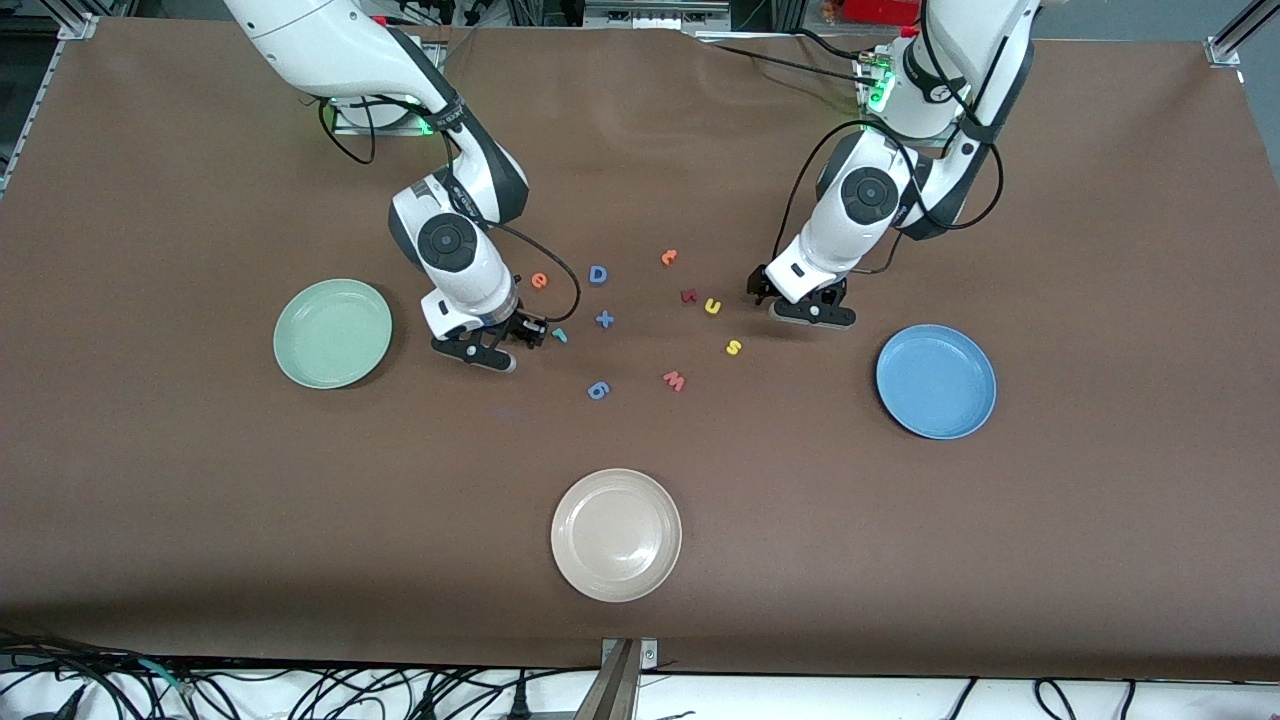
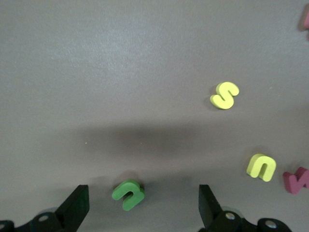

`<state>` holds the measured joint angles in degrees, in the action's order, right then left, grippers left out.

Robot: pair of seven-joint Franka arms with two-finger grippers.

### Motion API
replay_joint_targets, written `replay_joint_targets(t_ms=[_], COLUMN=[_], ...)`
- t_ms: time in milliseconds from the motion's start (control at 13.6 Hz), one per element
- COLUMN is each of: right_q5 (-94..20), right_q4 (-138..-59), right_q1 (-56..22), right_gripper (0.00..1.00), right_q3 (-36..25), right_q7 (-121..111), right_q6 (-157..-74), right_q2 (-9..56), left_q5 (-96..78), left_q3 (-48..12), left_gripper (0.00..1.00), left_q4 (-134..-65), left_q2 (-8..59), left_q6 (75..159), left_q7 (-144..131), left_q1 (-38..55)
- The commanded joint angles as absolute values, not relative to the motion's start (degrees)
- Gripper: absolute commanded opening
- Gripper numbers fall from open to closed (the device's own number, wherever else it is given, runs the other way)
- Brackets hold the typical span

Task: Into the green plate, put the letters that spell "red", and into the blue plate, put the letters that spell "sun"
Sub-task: 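Grasp the teal b with the right gripper while the left gripper lifts the u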

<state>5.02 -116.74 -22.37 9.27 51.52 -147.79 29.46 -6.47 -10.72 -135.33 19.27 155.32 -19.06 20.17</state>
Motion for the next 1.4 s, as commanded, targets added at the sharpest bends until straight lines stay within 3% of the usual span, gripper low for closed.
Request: replay_joint_targets(t_ms=[0, 443, 664, 811, 959, 1328], right_q5=[6.33, 6.33, 6.33, 6.33, 6.33, 6.33], right_q4=[-116.02, -116.37, -116.37, -116.37, -116.37, -116.37], right_q1=[-22.67, -23.12, -23.12, -23.12, -23.12, -23.12], right_gripper=[0.52, 0.52, 0.49, 0.35, 0.27, 0.21], right_q3=[9.40, 9.40, 9.40, 9.40, 9.40, 9.40], right_q7=[53.09, 55.27, 55.46, 55.46, 55.46, 55.46], right_q6=[-149.15, -148.97, -148.80, -148.80, -148.80, -148.62], right_q2=[30.14, 31.82, 31.73, 31.73, 31.73, 31.73], left_q5=[-4.04, -3.96, -3.96, -3.95, -3.96, -3.96], left_q3=[-10.46, -10.28, -10.28, -10.28, -10.20, -10.11], left_gripper=[0.99, 0.86, 0.56, 0.37, 0.24, 0.16], left_q4=[-135.62, -135.62, -135.62, -135.62, -135.62, -135.00], left_q2=[19.95, 21.53, 21.53, 21.53, 21.45, 21.27], left_q6=[156.36, 156.36, 156.36, 156.36, 156.36, 156.10], left_q7=[-19.78, -19.78, -19.86, -19.86, -19.86, -19.78], left_q1=[20.21, 20.56, 20.65, 20.74, 20.74, 20.57])
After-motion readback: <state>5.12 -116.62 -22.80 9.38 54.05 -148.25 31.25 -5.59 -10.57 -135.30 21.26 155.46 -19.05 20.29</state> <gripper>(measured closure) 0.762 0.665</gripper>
